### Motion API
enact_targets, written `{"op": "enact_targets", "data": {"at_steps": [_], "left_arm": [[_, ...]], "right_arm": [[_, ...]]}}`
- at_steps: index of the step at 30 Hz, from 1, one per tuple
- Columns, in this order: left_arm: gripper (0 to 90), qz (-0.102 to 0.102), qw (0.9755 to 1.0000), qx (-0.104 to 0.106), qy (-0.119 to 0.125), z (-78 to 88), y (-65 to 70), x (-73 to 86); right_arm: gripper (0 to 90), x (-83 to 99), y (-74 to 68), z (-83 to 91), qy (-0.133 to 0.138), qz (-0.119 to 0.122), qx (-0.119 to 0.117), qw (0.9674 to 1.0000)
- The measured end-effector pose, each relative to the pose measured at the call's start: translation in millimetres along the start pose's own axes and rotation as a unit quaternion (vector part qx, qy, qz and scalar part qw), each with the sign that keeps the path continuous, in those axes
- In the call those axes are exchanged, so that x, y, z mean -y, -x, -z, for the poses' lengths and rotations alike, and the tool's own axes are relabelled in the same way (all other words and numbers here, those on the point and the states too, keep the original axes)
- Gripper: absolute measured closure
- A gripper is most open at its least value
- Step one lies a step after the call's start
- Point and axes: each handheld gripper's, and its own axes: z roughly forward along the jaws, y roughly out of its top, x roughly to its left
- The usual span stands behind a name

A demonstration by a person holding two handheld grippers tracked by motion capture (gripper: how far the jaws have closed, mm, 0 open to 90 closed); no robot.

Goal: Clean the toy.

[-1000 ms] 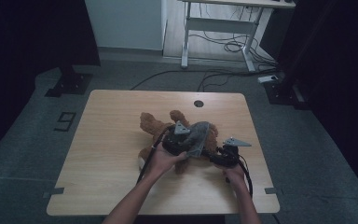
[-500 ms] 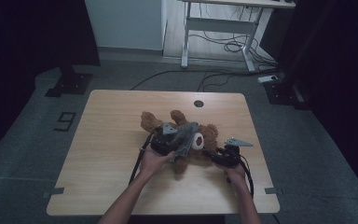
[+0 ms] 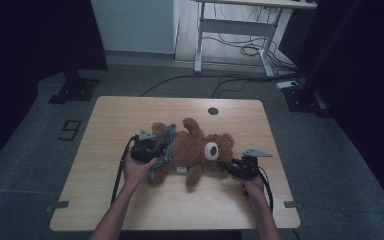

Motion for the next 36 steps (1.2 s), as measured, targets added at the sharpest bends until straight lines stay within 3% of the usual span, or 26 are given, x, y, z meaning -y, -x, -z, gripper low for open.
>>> {"op": "enact_targets", "data": {"at_steps": [6,11,15,18,20,21,22,23,25,28,30,32,33,34,35,36], "left_arm": [[76.0,0.025,0.9996,-0.008,-0.012,-2.2,-20.4,16.8],[76.1,0.026,0.9992,-0.020,-0.024,-1.1,-26.5,21.7],[76.0,0.020,0.9970,-0.052,-0.053,-2.5,-35.0,30.5],[76.0,0.038,0.9972,-0.040,-0.049,1.9,-42.1,38.9],[76.1,0.045,0.9981,-0.022,-0.037,9.9,-41.3,36.3],[76.1,0.044,0.9984,-0.018,-0.030,15.6,-38.0,32.2],[76.1,0.037,0.9993,-0.003,-0.008,28.2,-27.9,21.8],[76.2,0.037,0.9993,-0.003,-0.008,28.2,-27.9,21.8],[76.2,0.012,0.9996,0.017,0.018,43.3,-10.0,5.5],[76.2,-0.020,0.9979,0.046,0.041,51.9,18.1,-14.8],[76.2,-0.040,0.9968,0.054,0.042,49.1,33.6,-24.9],[76.2,-0.057,0.9956,0.066,0.034,31.3,54.8,-37.2],[76.2,-0.057,0.9956,0.066,0.034,31.3,54.8,-37.2],[76.2,-0.064,0.9957,0.065,0.019,13.9,62.9,-39.8],[76.1,-0.064,0.9957,0.065,0.019,13.9,62.9,-39.8],[76.2,-0.060,0.9964,0.060,0.004,-3.0,62.0,-34.3]], "right_arm": [[53.8,-0.4,-1.4,0.3,-0.003,0.000,-0.002,1.0000],[53.8,-1.1,-1.0,0.5,-0.006,0.000,-0.002,1.0000],[53.8,-0.8,-0.6,0.7,-0.006,0.000,-0.003,1.0000],[53.7,-0.7,-0.5,0.8,-0.006,-0.001,-0.002,1.0000],[53.7,-0.9,0.0,0.6,-0.006,-0.003,-0.003,1.0000],[53.7,-0.9,0.0,0.6,-0.006,-0.003,-0.003,1.0000],[53.7,-0.9,0.3,0.7,-0.006,-0.004,-0.003,1.0000],[53.7,-0.9,0.3,0.7,-0.006,-0.004,-0.003,1.0000],[53.7,-0.9,-0.1,0.7,-0.006,-0.004,-0.002,1.0000],[53.7,-0.9,-0.1,0.6,-0.006,-0.003,-0.002,1.0000],[53.7,-0.8,-0.2,0.7,-0.006,-0.004,-0.002,1.0000],[53.7,-0.7,-0.2,0.7,-0.006,-0.003,-0.002,1.0000],[53.7,-0.7,-0.2,0.7,-0.006,-0.003,-0.002,1.0000],[53.7,-0.6,0.0,0.9,-0.006,-0.002,-0.002,1.0000],[53.7,-0.6,0.0,0.9,-0.006,-0.002,-0.002,1.0000],[53.7,-0.4,0.1,0.9,-0.007,-0.002,-0.003,1.0000]]}}
